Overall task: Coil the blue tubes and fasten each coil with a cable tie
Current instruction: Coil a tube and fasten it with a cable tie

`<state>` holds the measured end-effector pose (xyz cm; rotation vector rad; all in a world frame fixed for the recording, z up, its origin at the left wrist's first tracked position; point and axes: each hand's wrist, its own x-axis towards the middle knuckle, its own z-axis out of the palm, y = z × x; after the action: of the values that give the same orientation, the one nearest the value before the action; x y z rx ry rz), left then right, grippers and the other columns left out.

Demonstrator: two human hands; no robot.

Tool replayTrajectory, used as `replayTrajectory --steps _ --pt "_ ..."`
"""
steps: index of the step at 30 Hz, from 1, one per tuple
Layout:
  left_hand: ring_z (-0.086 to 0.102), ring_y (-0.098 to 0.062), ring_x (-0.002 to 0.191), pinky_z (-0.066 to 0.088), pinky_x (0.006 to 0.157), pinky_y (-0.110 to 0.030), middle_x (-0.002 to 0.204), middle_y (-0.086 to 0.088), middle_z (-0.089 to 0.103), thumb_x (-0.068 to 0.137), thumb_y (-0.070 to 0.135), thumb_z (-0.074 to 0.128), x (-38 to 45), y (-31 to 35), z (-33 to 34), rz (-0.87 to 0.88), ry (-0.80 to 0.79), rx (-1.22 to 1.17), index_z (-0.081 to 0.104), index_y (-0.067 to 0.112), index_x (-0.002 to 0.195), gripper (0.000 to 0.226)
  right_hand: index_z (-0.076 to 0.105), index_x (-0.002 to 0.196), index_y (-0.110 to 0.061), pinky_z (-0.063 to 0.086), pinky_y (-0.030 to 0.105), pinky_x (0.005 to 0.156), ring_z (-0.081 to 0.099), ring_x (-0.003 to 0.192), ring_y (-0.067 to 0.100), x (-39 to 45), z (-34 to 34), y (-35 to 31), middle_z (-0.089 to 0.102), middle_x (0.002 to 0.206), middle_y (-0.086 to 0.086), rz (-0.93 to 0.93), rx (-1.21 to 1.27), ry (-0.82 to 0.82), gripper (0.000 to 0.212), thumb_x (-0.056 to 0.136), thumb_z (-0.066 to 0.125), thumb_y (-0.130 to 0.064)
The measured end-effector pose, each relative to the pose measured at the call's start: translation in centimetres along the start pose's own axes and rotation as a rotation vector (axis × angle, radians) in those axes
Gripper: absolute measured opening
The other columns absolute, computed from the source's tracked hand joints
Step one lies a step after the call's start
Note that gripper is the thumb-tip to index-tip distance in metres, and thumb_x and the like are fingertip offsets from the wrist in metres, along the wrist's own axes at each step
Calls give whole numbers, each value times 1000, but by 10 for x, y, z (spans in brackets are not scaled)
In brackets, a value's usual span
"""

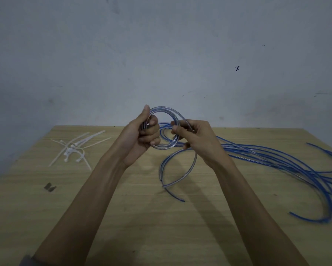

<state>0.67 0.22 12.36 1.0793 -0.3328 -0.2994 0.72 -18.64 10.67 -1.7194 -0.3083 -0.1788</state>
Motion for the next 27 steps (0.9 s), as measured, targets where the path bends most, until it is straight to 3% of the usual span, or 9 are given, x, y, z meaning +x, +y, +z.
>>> replayTrajectory --steps 4,7,11,13,15,17,19,21,27 --pt "5 -11 48 22 44 -22 60 6 9 106 47 30 2 1 -6 -32 -25 -252 38 21 67 47 72 108 -16 48 26 55 68 77 12 0 1 -1 73 84 0 -19 161 6 13 98 65 -20" --pt "5 -10 45 17 41 -21 58 8 8 107 38 32 2 3 -10 2 -7 -292 35 22 68 42 68 117 -13 48 24 53 67 72 13 0 3 0 71 86 1 -7 240 -12 20 103 56 -20" --pt "5 -11 44 18 38 -20 54 8 9 107 35 32 2 15 -17 149 79 -370 34 23 67 42 45 130 -16 54 30 54 64 66 20 -2 7 4 65 91 6 -68 62 -35 23 107 45 -13" --pt "6 -11 45 21 41 -20 50 8 17 107 35 31 2 23 -24 245 109 -450 36 21 67 42 39 121 -23 59 37 60 66 66 25 -4 12 6 59 96 10 -148 -106 -81 20 106 42 -10" --pt "8 -10 48 23 45 -21 53 7 23 108 34 29 0 28 -30 310 115 -493 37 20 68 43 49 113 -24 61 41 64 70 70 21 -7 21 7 59 95 4 -167 -215 -150 14 105 45 -12" --pt "11 -11 50 25 50 -22 57 6 22 108 31 28 -1 29 -33 335 126 -474 37 19 70 41 57 119 -23 61 44 73 72 77 15 -10 28 7 63 101 -3 -142 -317 -246 18 103 50 -19" --pt "14 -10 48 26 52 -23 57 6 23 107 30 28 0 27 -34 340 127 -427 37 19 71 39 57 130 -22 60 37 80 73 82 14 -13 31 5 65 112 -9 -107 -364 -342 32 99 51 -15" --pt "19 -8 45 25 52 -24 56 7 25 106 31 28 1 24 -32 339 120 -356 38 20 71 38 58 131 -18 56 27 75 74 78 15 -15 33 -1 69 112 -10 -129 -346 -372 36 97 52 -9" --pt "14 -9 54 11 62 -30 58 6 28 108 37 27 1 13 -10 331 167 -177 37 19 74 40 73 119 -14 48 26 64 63 65 14 -11 37 -6 68 81 -9 -397 -493 -111 25 99 62 -25"
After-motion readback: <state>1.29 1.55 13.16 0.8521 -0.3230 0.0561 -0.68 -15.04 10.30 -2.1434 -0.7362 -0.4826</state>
